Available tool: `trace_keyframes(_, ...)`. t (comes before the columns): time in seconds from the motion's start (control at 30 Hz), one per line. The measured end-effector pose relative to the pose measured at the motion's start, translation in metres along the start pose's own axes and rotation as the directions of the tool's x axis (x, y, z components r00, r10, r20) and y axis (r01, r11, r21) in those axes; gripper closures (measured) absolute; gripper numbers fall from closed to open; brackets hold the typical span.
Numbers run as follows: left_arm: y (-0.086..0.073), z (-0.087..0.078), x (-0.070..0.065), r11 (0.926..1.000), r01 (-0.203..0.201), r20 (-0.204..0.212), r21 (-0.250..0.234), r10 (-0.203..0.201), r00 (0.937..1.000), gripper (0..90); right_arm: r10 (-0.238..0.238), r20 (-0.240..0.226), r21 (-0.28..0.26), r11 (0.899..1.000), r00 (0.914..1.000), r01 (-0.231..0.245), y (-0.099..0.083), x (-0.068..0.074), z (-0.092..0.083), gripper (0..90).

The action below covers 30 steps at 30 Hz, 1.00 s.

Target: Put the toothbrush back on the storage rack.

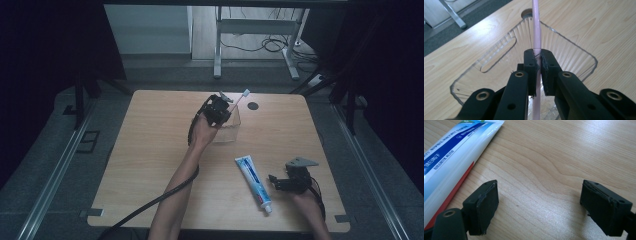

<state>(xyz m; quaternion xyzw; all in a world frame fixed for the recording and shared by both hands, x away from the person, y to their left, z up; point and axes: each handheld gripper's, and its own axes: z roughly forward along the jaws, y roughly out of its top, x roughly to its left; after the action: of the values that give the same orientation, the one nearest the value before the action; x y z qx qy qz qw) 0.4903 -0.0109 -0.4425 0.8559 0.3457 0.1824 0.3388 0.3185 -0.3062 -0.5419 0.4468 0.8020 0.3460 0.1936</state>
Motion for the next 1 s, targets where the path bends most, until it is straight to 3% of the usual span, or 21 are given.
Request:
trace_keyframes(0.23,-0.004,0.008,-0.003,0.9980,-0.015,-0.017,0.061,0.016,0.9997,83.4,0.001,-0.001,0.001,1.000,1.0000,-0.001,0.000,0.000,0.000,14.9)
trace_keyframes(0.63,-0.004,0.010,-0.010,0.9932,-0.052,-0.055,0.105,0.058,0.9968,83.0,0.002,-0.003,0.002,1.000,1.0000,-0.002,0.000,0.000,0.000,14.9)
trace_keyframes(0.77,-0.004,0.012,-0.013,0.9874,-0.072,-0.080,0.141,0.084,0.9932,83.0,0.000,-0.002,0.001,1.000,1.0000,0.000,0.000,0.000,0.000,14.9)
trace_keyframes(0.9,-0.004,0.012,-0.014,0.9859,-0.063,-0.078,0.155,0.076,0.9941,82.6,0.000,-0.002,0.001,1.000,1.0000,0.000,0.000,0.000,0.000,14.9)
trace_keyframes(0.97,-0.005,0.015,-0.016,0.9759,-0.079,-0.091,0.203,0.099,0.9909,80.9,-0.001,-0.002,0.001,1.000,1.0000,0.001,0.000,0.000,0.000,14.9)
trace_keyframes(1.0,-0.006,0.016,-0.016,0.9750,-0.080,-0.097,0.207,0.102,0.9901,80.8,0.000,-0.002,0.001,1.000,1.0000,0.000,0.000,0.000,0.000,14.9)
